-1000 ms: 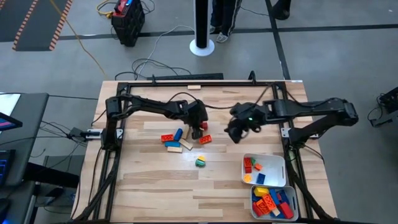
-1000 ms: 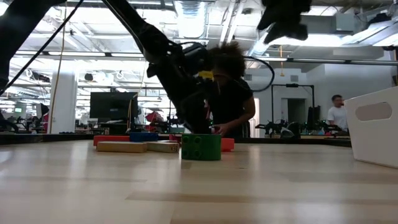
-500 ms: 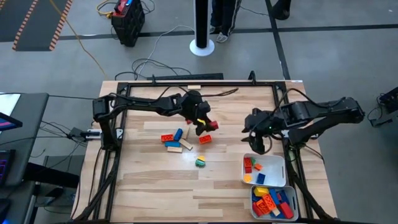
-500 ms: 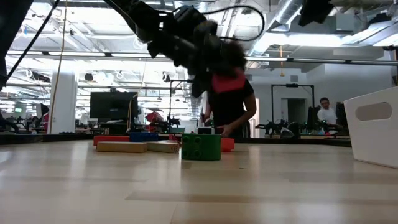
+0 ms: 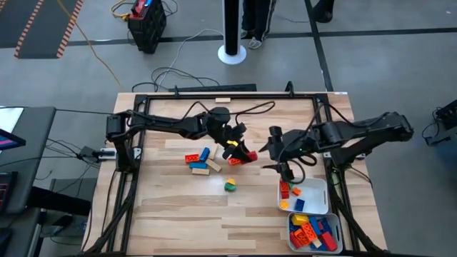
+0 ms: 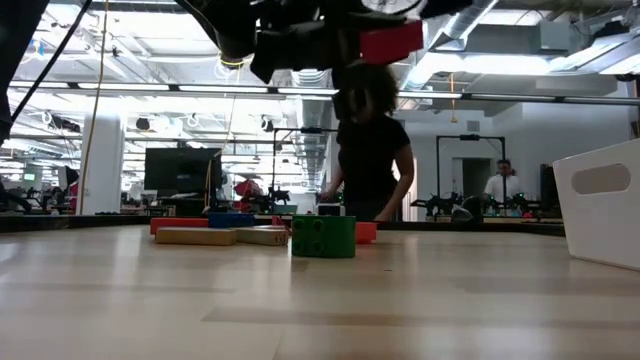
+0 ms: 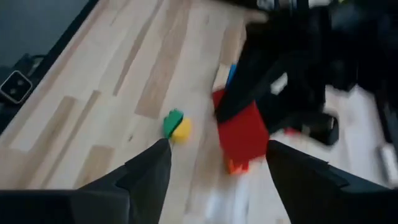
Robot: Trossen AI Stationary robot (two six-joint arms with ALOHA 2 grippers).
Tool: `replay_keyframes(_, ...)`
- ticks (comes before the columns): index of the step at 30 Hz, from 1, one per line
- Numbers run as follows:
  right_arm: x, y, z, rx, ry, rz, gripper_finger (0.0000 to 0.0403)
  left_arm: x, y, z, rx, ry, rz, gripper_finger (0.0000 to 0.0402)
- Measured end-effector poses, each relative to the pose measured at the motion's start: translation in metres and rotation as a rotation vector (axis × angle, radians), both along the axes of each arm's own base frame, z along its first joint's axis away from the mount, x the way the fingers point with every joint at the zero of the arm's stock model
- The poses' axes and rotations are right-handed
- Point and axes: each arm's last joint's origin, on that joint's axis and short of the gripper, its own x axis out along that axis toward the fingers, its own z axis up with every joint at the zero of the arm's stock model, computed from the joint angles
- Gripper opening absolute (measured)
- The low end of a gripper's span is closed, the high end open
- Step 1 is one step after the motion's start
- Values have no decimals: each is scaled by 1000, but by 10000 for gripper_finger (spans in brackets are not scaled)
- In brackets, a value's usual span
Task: Sort blocks by size
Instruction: Put the big red block into the gray bin
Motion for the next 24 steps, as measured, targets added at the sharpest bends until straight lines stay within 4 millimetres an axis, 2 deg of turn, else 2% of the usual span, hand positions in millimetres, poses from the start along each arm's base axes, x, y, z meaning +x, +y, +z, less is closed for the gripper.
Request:
replay_keyframes(5,7,-2,5,-84,-85,11,301,1,-3,5,-35,-23,0,140)
replay_keyframes(11,11,-2,2,-152,-78,45,301,3,-4,13,-82,-76,2,140)
replay_keyframes(20,31,-4,-6,-119,-105,-32,300,1,-5,19,-110,-112,-83,141)
replay_keyframes(24,33,-1,-3,-89,-151,-38,279,-1,-1,20,-108,-127,-133,141)
